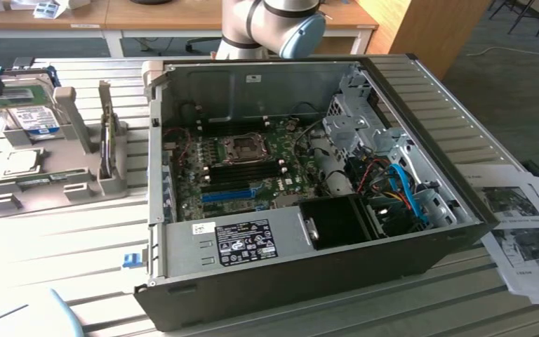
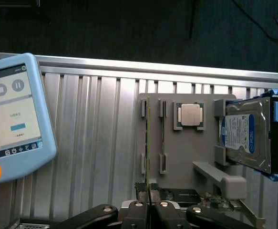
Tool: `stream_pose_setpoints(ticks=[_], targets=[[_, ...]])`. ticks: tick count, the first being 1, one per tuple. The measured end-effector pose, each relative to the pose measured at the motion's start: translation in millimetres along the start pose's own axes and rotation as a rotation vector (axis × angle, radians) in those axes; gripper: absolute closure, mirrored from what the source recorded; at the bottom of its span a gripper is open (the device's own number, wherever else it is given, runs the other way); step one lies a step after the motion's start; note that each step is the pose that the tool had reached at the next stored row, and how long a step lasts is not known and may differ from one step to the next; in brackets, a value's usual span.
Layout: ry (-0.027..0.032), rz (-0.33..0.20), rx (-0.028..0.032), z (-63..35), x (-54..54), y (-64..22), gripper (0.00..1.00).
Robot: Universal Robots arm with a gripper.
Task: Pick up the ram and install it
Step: 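Pick up the ram and move it above insertion slot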
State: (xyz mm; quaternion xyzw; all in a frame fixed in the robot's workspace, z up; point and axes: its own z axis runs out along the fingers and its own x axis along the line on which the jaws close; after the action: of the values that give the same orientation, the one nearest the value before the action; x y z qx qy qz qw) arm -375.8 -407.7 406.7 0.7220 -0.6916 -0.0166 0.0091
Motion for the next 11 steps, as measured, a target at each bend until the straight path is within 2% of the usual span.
stream_pose_setpoints(ticks=[11], targets=[[0.0, 0.0, -0.0001, -0.4, 0.4, -10.1, 0.89]])
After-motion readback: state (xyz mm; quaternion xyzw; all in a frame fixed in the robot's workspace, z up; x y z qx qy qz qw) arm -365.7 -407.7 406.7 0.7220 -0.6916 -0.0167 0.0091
